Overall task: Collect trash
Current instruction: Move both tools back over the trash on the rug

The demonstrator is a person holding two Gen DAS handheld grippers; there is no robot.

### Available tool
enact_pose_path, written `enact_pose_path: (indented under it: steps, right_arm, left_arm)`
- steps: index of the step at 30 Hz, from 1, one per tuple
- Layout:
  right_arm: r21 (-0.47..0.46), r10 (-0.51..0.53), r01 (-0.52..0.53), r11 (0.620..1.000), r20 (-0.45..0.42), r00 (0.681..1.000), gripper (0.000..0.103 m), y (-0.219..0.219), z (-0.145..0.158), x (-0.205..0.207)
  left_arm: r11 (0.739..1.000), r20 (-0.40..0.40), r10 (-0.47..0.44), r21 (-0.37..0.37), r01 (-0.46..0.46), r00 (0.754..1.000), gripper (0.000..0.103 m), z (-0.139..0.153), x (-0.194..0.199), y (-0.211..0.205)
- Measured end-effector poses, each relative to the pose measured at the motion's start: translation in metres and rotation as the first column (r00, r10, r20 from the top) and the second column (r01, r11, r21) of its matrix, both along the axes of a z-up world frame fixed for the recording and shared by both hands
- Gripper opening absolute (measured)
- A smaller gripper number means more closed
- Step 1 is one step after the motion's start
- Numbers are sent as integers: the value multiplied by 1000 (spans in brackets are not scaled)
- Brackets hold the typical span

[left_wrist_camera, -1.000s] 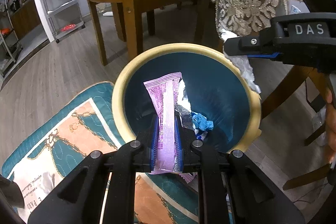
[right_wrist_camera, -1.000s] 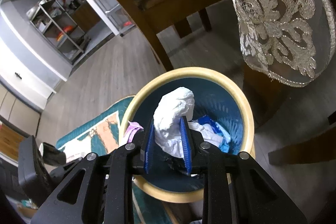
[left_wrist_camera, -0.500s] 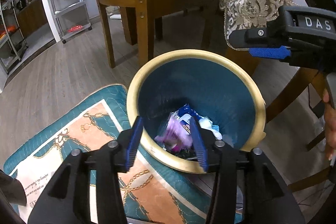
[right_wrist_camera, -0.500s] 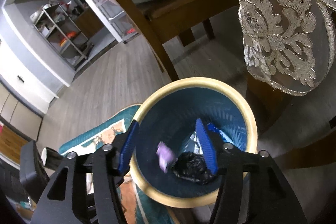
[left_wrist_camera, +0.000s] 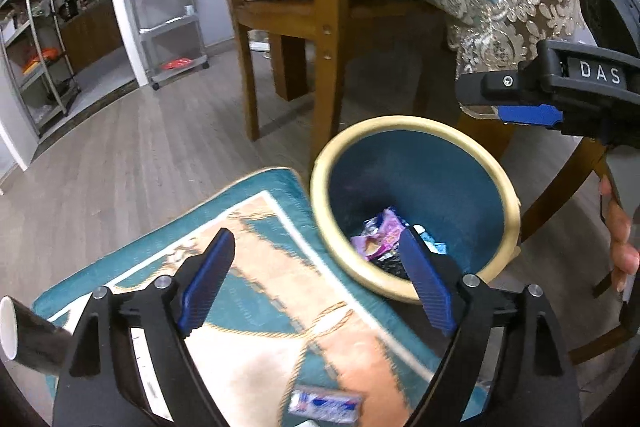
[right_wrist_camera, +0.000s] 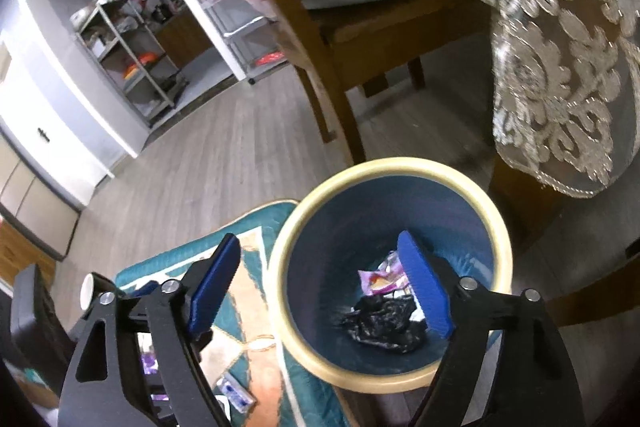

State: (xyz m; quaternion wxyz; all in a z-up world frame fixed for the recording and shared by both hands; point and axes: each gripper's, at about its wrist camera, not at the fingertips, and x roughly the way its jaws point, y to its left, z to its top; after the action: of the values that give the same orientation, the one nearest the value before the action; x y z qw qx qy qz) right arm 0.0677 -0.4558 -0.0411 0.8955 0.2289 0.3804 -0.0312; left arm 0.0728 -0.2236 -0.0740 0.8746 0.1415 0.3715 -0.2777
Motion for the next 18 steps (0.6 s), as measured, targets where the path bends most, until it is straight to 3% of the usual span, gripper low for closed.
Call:
enact_pose_path:
  steps: [7,18]
  right_arm:
    - [-71,79,-78,994,19,997,94,43,10,7]
    - [-235,201,-189,953,31,979,98,127,17,22]
  left_arm:
    - [999,39,46,10,-46,998,93,17,-5,46]
    - [980,49,195,40,-197,980,97,27,2,145]
